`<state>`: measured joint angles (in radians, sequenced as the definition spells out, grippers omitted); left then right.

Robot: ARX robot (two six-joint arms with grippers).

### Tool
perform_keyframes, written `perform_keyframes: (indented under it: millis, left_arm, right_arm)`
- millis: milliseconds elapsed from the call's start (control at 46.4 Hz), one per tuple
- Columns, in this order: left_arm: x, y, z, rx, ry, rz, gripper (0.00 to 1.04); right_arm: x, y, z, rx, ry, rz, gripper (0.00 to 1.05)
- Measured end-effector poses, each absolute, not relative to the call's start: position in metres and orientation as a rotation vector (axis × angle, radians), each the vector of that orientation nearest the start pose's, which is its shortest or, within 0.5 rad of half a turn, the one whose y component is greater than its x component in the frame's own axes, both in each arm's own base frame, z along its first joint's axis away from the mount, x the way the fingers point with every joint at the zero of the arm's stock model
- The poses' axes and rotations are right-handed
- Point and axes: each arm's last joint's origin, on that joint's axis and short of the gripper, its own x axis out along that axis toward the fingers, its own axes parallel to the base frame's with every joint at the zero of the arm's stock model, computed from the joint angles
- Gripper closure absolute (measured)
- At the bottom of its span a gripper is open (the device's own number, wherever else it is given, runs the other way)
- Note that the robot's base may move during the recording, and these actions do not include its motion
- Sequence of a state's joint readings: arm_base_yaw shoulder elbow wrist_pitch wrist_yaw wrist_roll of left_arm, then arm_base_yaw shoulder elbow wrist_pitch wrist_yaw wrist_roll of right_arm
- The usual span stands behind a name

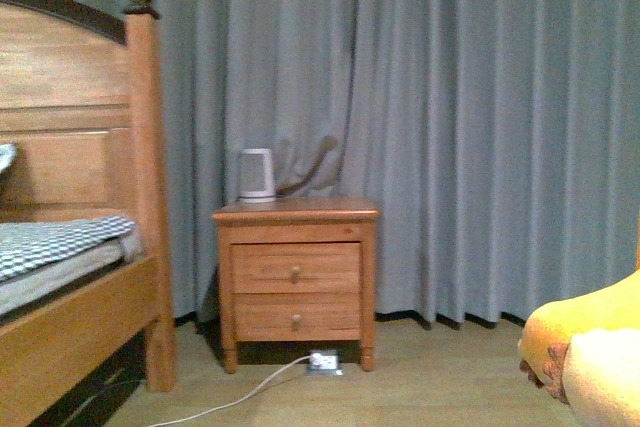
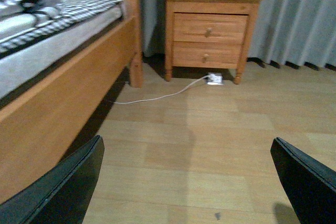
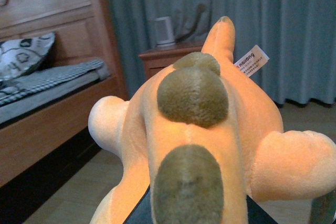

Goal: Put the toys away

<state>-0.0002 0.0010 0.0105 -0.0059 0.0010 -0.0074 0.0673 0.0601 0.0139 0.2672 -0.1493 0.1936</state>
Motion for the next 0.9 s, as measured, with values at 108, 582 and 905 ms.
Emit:
perform_keyframes:
  millis: [108,582,905]
  left_arm:
    - [0.0971,0.0,0.1664,-0.007,-0.004,-0.001,0.06]
    - [0.0971,0.0,0.1664,-0.007,-0.004,0.0,0.06]
    - [0.0971,0.0,0.1664,-0.007,-0.004,0.0,0.06]
  right_arm:
    - [0.0975,0.0109,0.1891,0.183,-0.2,0.237,0.97]
    - [0.0973,0.011,0.1893,0.182,-0.202,0.241,0.97]
    - [0.0973,0.011,0.1893,0.182,-0.202,0.24,0.97]
